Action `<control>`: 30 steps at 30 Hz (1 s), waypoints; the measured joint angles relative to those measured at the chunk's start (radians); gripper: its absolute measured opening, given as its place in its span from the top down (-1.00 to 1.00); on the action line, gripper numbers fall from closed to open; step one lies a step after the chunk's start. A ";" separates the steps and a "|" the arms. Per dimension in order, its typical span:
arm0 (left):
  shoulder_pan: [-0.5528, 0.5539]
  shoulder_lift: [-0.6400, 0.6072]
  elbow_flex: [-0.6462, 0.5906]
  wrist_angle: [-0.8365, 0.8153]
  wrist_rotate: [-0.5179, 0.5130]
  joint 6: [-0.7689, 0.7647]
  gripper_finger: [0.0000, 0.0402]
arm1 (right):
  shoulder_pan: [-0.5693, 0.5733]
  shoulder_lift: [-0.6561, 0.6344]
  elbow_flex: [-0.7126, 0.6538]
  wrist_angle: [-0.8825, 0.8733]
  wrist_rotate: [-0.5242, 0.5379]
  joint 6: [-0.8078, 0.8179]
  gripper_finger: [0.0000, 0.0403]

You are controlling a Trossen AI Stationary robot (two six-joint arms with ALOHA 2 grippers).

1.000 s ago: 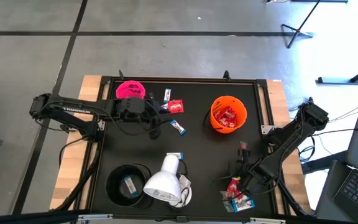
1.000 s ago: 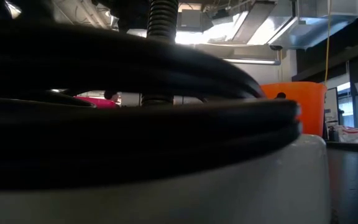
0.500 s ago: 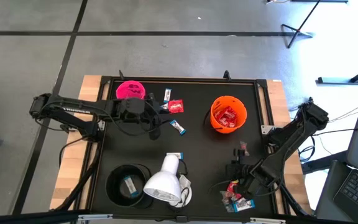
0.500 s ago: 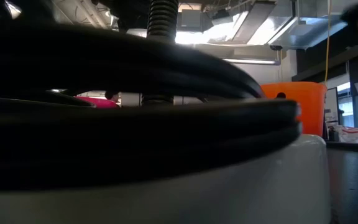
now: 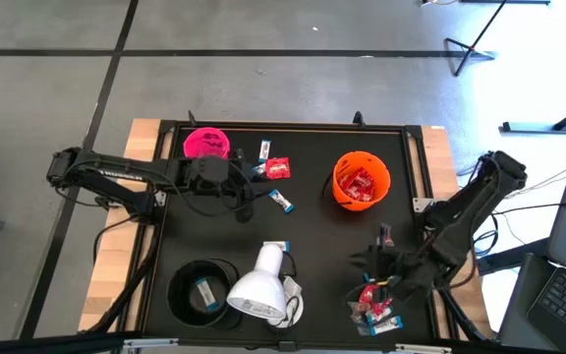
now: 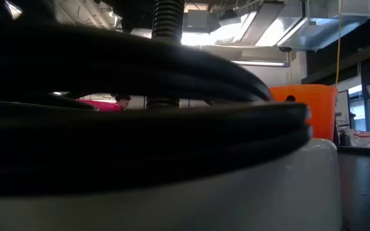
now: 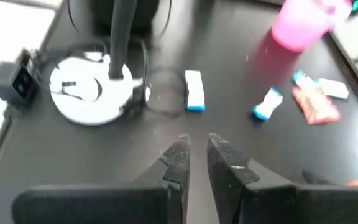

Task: Sort candy
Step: Put the white chocolate into the black bucket

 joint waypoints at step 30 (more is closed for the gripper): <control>-0.005 0.000 0.000 -0.001 -0.002 0.004 0.28 | -0.139 -0.256 -0.387 0.750 -0.158 -0.369 0.96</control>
